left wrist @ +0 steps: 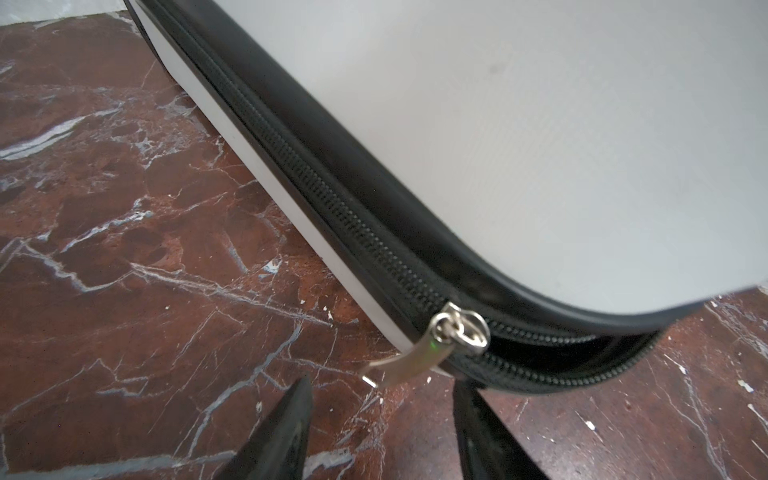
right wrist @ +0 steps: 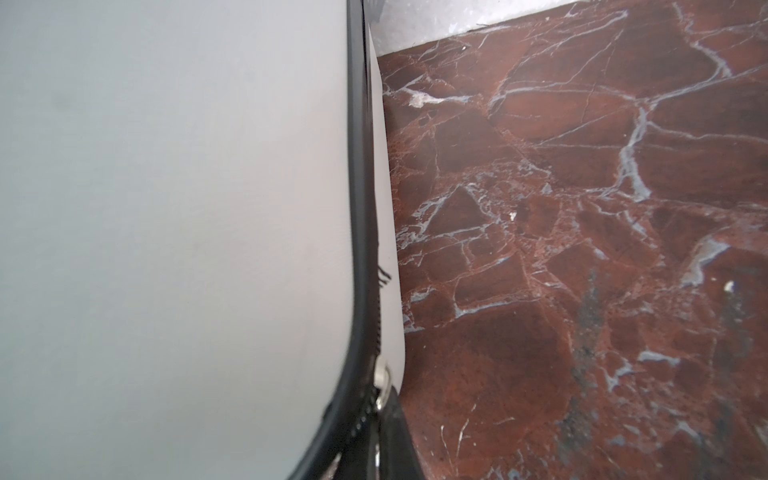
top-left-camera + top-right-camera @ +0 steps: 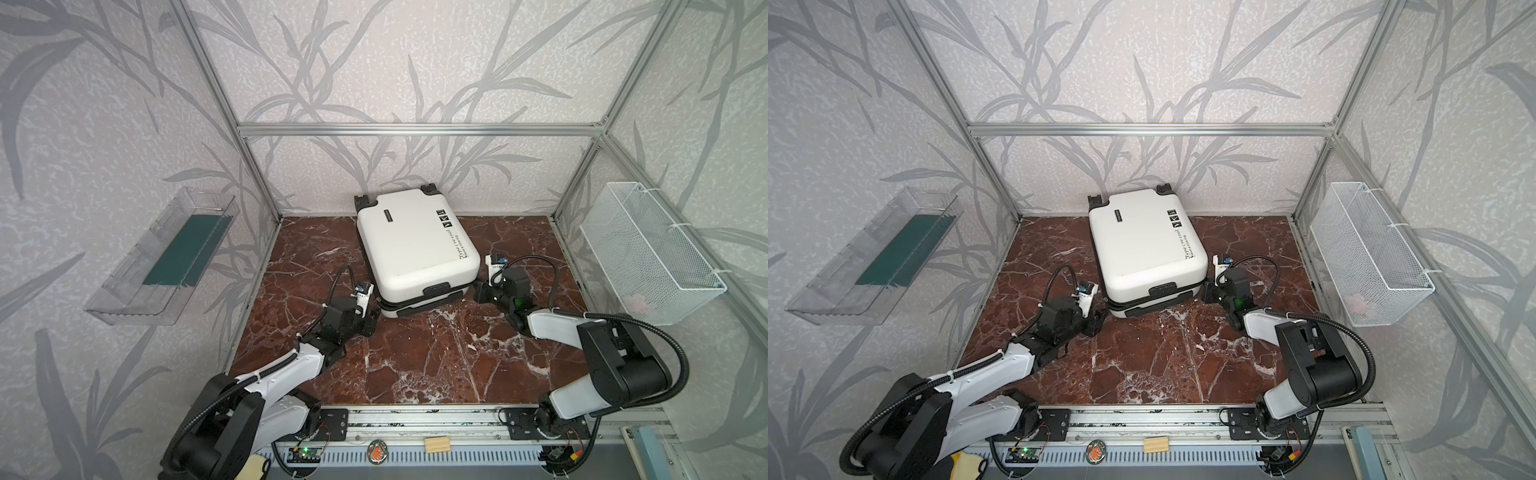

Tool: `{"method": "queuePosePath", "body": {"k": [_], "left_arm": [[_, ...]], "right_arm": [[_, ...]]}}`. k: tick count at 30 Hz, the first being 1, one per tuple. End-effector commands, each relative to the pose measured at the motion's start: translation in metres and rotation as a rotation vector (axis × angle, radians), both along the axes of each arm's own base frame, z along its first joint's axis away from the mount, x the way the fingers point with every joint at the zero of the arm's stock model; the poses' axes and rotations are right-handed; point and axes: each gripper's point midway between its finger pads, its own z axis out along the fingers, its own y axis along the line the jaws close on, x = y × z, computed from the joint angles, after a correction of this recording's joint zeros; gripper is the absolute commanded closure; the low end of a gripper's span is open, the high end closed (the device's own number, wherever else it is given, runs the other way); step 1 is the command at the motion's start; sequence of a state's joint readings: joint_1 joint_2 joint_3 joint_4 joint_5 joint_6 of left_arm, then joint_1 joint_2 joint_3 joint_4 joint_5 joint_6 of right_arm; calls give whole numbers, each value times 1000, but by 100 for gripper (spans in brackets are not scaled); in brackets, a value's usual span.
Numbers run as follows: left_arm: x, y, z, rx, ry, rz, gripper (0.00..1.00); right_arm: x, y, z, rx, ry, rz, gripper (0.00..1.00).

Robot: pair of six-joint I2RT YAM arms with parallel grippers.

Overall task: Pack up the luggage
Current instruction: 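Move the left gripper to the silver zipper pull while right gripper holds, then close the left gripper on the silver zipper pull at the near corner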

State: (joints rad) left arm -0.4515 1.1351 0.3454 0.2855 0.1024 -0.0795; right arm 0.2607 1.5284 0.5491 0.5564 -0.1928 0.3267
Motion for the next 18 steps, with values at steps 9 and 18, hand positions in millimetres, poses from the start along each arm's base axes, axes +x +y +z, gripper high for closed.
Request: {"method": "queuePosePath", "body": {"k": [9, 18], "left_arm": [[14, -23, 45, -38, -119, -121, 67], [11, -23, 53, -43, -124, -134, 81]], "right_arm": [[9, -3, 6, 16, -20, -18, 100], [8, -2, 4, 19, -16, -18, 100]]}}
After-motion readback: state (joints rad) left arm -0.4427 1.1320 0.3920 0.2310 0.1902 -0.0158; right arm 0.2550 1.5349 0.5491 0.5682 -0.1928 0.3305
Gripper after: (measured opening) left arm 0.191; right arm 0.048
